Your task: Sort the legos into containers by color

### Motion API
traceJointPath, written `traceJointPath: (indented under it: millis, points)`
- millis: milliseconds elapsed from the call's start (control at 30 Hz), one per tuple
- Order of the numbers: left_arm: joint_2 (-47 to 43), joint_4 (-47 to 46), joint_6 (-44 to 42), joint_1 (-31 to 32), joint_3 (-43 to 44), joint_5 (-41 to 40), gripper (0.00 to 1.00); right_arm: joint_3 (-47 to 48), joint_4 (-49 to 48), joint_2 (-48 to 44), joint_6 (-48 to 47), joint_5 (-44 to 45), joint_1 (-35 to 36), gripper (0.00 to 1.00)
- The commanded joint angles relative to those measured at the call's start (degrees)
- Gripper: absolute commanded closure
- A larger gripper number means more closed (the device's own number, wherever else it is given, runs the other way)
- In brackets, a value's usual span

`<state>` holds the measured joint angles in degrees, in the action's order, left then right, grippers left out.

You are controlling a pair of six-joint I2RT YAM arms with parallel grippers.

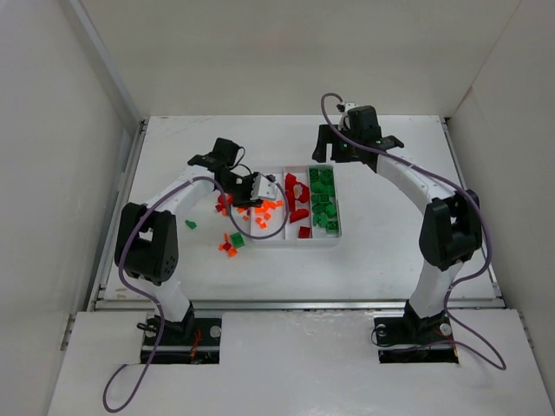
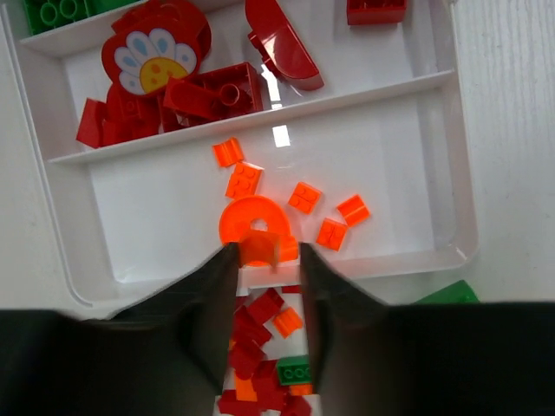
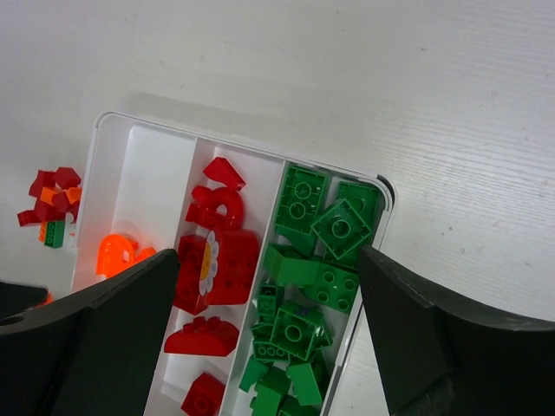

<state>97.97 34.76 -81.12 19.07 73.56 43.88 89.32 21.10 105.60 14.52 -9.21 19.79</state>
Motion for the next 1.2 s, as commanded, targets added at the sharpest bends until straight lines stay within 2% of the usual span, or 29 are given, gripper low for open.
traceJointPath:
  millis: [0, 67, 100, 133, 167, 300, 367, 400, 433, 467, 533, 567, 600, 633, 700, 800, 900, 1000, 1067, 1167]
  points:
    - [-0.85, -1.01, 1.93, 1.23, 0.53, 1.47, 0.64, -0.55, -1.5, -2.86, -0.81, 0.86, -0.63, 0.11]
    - [-0.85, -1.01, 1.93, 1.23, -0.08, 0.42, 0.45, -0.55, -1.5, -2.86, -0.81, 0.86, -0.63, 0.11]
    - [-1.38, -1.01, 2.45, 1.75, -0.08, 0.42, 0.31, -0.55, -1.5, -2.86, -0.81, 0.86, -0.63, 0.11]
    - [-1.38, -0.32, 2.46, 1.76, -0.08, -0.1, 0.01, -0.55, -1.5, -2.86, -0.81, 0.86, -0.63, 0.11]
    - [-2.86, 0.21, 2.98, 1.76, -0.08, -0.11, 0.0, -0.55, -1.5, -2.86, -0.81, 0.86, -0.63, 0.11]
    - [-8.56, 0.49, 8.24, -5.08, -0.61, 2.08, 0.0, 2.87, 2.7, -3.39, -4.14, 6.46, 3.48, 0.1]
    - [-12.09, -4.59, 21.57, -11.23, -1.92, 0.69, 0.0, 6.91, 5.16, -1.98, -7.74, 9.11, 5.77, 0.1]
    - [-16.37, -7.23, 27.19, -13.42, -2.97, -0.8, 0.0, 8.4, 7.44, -1.46, -9.15, 11.3, 8.57, 0.06]
    - [-18.93, -14.13, 33.25, -15.45, -4.46, -3.42, 0.0, 11.11, 8.33, -0.23, -10.55, 11.93, 9.99, 0.06]
    - [-21.4, -17.76, 45.49, -18.51, -8.65, -12.58, 0.0, 12.45, 9.12, 0.48, -12.92, 11.94, 11.4, 0.06]
    - [-28.58, -23.31, 52.7, -19.25, -13.68, -24.48, 0.0, 14.82, 10.36, 1.97, -14.87, 11.94, 15.43, 0.01]
    - [-32.28, -26.9, 57.61, -19.86, -18.14, -34.55, 0.0, 17.27, 11.23, 3.63, -15.57, 11.42, 17.71, 0.0]
    - [-32.32, -28.33, 57.65, -19.86, -20.19, -39.09, 0.0, 18.6, 11.24, 4.52, -15.58, 11.41, 17.74, 0.0]
    - [-35.02, -29.39, 64.09, -20.47, -21.78, -42.96, 0.0, 20.26, 12.63, 5.66, -15.58, 9.15, 18.69, 0.0]
    - [-36.44, -28.89, 70.98, -22.23, -23.81, -51.04, 0.0, 25.8, 13.87, 9.7, -15.58, 6.41, 21.42, 0.0]
    - [-37.07, -23.72, 81.53, -26.87, -24.43, -54.94, 0.0, 33.51, 15.72, 16.09, -15.58, 4.47, 26.07, 0.0]
    - [-39.08, -20.71, 85.94, -32.14, -26.09, -57.84, 0.0, 40.38, 16.34, 22.86, -15.58, 2.72, 30.47, 0.0]
    - [-42.49, -20.7, 87.54, -34.1, -26.8, -67.22, 0.0, 43.21, 13.02, 27.36, -11.37, 0.95, 33.63, 0.0]
    - [-45.23, -23.33, 87.54, -34.1, -28.9, -76.16, 0.0, 44.36, 10.38, 31.49, -7.61, 0.95, 35.22, 0.0]
    - [-48.57, -26.84, 87.02, -34.1, -31.62, -84.45, 0.0, 47.34, 5.54, 36.68, -5.04, 1.73, 39.17, 0.0]
